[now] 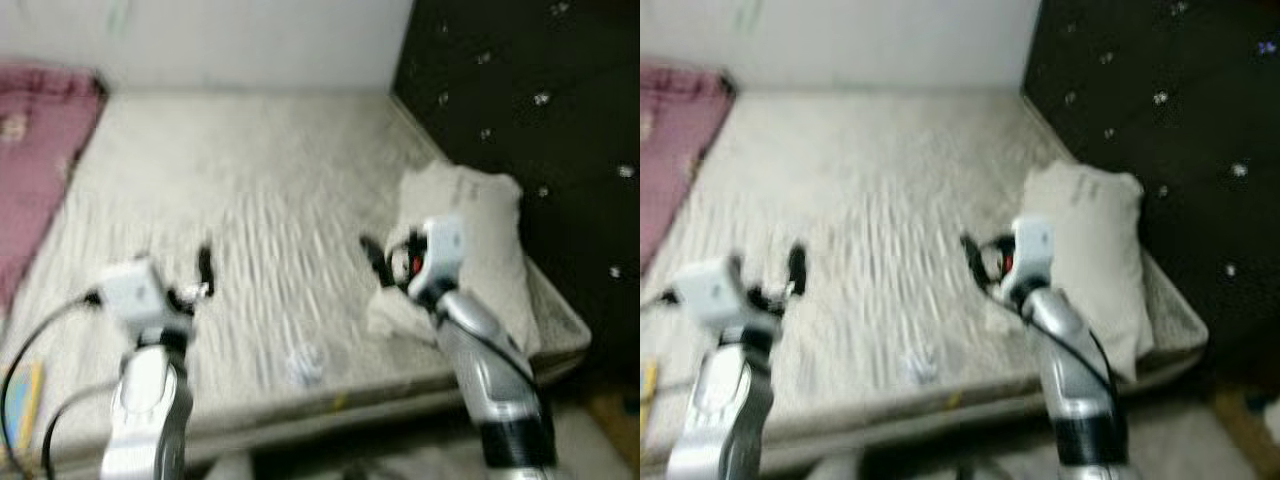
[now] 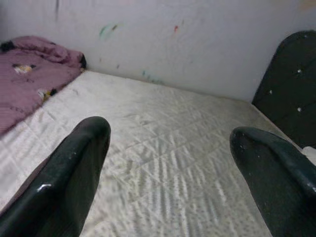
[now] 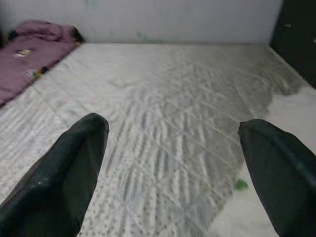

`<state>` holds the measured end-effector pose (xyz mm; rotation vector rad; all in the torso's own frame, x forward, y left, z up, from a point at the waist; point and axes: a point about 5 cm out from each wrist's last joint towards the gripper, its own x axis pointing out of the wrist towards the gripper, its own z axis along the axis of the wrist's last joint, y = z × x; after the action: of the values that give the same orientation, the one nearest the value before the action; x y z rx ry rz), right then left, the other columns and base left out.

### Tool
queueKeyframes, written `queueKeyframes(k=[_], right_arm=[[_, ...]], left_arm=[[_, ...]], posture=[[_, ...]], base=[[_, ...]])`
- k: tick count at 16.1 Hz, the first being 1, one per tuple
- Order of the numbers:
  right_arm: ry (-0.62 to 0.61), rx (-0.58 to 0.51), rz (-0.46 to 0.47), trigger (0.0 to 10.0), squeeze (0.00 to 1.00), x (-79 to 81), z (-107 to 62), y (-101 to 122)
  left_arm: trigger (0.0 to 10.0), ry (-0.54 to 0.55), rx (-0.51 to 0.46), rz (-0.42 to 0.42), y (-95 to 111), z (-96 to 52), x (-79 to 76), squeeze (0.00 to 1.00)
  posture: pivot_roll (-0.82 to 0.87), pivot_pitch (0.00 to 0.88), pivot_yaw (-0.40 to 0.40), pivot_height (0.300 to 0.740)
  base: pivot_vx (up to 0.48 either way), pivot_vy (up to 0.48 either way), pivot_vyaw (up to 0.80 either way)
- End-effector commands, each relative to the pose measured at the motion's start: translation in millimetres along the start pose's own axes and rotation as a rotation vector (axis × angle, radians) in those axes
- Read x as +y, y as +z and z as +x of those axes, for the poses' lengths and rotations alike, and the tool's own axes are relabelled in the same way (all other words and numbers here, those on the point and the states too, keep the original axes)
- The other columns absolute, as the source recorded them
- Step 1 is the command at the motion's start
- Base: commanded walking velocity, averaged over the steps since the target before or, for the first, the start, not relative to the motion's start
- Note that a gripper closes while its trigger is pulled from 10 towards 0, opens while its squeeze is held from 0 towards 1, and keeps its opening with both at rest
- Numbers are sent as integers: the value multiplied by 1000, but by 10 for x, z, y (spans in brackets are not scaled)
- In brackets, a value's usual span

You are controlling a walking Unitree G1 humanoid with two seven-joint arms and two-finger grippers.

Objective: Clean up the room

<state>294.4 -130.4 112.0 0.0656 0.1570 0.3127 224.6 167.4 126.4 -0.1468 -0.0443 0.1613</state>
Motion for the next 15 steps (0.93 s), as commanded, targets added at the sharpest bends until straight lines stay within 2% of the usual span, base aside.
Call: queueKeyframes(k=[1,3,4,5,6,7,8,9,10,13,14,15], right_arm=[[4,7,-16,10000,0,33,48,37],[13,-5,-32,10000,0,44,70,58],[68,-49,-19,10000,0,74,88,117],[34,-72,-42,10000,0,60,107,158],[35,-91,-49,10000,0,60,123,199],[30,-100,-56,10000,0,55,128,217],[16,-69,-38,10000,0,50,133,187],[15,-67,-39,10000,0,52,132,171],[5,-76,-27,10000,0,52,133,168],[-8,-81,-29,10000,0,68,156,173],[-14,-79,7,10000,0,76,165,163],[-16,-73,-14,10000,0,91,179,166]], left_arm=[[10000,14,-1,35,27,-2,7,0],[10000,31,25,62,19,-19,-7,0],[10000,61,48,61,17,-38,38,0],[10000,53,46,26,18,-56,71,0],[10000,30,6,69,39,-84,119,0],[10000,50,4,104,27,-103,156,0],[10000,60,16,49,20,-114,165,0],[10000,78,29,88,39,-139,200,0],[10000,65,3,101,66,-140,200,0],[10000,74,34,108,39,-205,211,0],[10000,74,42,112,16,-223,232,0],[10000,76,37,133,15,-230,245,0]], posture=[[5,0,-74,740],[5,0,-72,740],[8,0,-71,740],[8,0,-71,740],[10,0,-69,740],[12,0,-69,740],[14,0,-69,740],[18,0,-66,740],[21,0,-63,740],[32,0,-59,740],[32,0,-58,740],[32,0,-57,740]], base=[[0,0,0],[0,0,0],[0,0,0],[0,0,0],[0,0,0],[0,0,0],[0,0,0],[0,0,0],[0,0,0],[0,0,0],[0,0,0],[0,0,0]])
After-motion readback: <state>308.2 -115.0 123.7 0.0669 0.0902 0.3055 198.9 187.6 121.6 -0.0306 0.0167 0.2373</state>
